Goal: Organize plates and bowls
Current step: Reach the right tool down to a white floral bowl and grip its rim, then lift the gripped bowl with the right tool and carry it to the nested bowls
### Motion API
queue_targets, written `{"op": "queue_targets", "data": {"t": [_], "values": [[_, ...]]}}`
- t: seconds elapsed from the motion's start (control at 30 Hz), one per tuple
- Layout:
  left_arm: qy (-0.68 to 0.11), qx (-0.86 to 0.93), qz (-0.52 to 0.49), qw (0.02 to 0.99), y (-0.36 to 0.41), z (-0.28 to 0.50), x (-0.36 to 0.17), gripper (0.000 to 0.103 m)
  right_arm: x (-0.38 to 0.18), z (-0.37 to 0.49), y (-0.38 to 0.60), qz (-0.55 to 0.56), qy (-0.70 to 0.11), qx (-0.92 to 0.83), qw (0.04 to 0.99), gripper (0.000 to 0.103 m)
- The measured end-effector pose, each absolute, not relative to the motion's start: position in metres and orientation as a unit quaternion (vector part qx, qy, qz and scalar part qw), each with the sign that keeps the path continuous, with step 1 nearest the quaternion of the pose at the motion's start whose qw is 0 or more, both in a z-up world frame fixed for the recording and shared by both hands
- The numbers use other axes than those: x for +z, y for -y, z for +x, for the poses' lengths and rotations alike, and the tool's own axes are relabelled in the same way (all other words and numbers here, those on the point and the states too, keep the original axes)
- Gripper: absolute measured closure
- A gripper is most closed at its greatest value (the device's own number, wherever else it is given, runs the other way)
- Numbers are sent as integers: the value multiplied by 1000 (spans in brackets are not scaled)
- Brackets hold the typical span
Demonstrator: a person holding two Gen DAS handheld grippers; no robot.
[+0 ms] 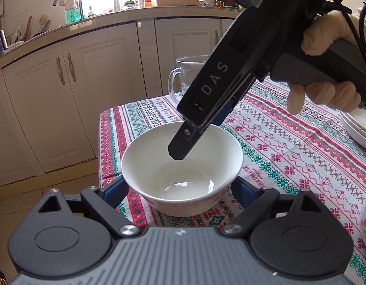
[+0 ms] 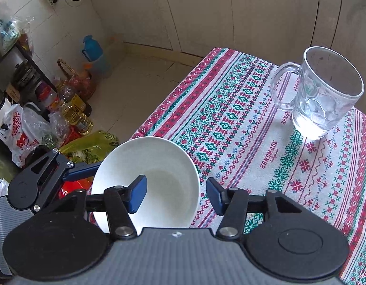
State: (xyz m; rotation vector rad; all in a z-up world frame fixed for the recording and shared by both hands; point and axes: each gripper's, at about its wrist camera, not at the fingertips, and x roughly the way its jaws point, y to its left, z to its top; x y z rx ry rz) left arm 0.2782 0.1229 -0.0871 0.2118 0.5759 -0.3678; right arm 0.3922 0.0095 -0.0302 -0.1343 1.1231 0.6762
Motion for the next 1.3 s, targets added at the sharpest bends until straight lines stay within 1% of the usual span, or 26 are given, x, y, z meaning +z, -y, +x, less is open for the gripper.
{"op": "queue_targets", "data": {"t": [0.1, 0.2, 0.47, 0.63, 1.3], "values": [[-282, -181, 101, 937, -123, 279, -87, 11, -30, 391, -11, -60, -521, 323, 788, 43], [-283, -181, 102, 936, -123, 279, -87, 11, -31, 391, -12, -62, -520, 326, 787, 46], [-291, -185, 101, 933, -122, 274, -84, 11, -28, 384, -13, -70, -517, 329, 787, 46], [-291, -189, 104, 932, -117, 260, -72, 11, -21, 371, -8, -76, -514, 333, 787, 46], [-287, -231, 113, 923, -70, 184, -14, 11, 41, 267, 55, -80, -461, 339, 816, 45]]}}
